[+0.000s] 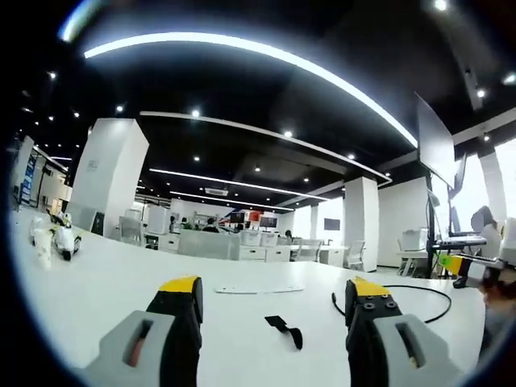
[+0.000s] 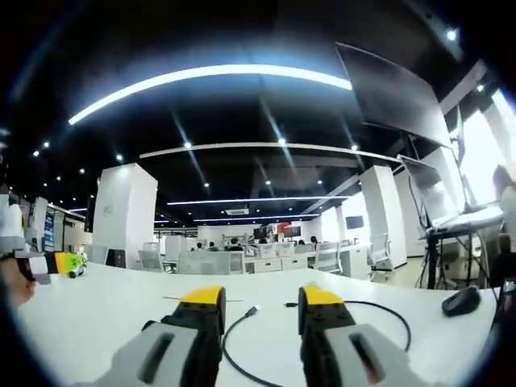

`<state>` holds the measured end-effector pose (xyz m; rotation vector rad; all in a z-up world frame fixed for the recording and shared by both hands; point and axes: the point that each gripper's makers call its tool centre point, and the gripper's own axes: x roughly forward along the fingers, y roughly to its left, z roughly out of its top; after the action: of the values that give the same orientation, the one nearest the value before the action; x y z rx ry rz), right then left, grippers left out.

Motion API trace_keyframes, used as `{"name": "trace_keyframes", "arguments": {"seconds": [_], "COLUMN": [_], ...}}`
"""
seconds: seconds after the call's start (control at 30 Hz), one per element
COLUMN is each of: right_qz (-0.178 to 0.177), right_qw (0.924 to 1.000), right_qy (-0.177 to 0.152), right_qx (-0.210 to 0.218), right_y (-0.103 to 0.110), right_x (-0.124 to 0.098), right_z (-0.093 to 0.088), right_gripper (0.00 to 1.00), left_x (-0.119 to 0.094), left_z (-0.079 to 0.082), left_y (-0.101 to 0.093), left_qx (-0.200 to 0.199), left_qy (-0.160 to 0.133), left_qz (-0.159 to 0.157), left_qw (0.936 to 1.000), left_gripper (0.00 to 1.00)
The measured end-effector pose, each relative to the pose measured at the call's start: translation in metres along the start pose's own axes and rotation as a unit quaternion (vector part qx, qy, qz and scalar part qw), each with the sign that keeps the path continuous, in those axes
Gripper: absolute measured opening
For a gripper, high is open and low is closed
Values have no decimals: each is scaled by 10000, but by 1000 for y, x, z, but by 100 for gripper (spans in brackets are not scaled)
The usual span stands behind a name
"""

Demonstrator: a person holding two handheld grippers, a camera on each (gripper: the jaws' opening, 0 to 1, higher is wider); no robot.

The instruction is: Find the charging cable on the desk, coil it up and secure with Velcro.

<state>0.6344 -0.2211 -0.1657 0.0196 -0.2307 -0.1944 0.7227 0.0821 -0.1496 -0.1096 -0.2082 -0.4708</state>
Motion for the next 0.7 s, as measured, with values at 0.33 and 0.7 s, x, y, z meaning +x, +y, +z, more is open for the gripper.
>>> {"name": "trace_keyframes", "arguments": {"seconds": [0.33,0.7], "right_qz": [-190,-276], "right_qw": [9997,9995], "right_qy": [122,61], "right_qx": [-57,-164], "right_y": [-27,-46], "right_x": [12,17], "right_z": [-5,7], "right_gripper": [34,34], "left_x": [36,81], "left_z": [4,4], "left_y": [-69,-133], "left_qx": [-350,-483], "left_qy": [94,568], "left_qz": [-1216,-2257], "left_qw": [9919,9713], "left_gripper": [72,72]}}
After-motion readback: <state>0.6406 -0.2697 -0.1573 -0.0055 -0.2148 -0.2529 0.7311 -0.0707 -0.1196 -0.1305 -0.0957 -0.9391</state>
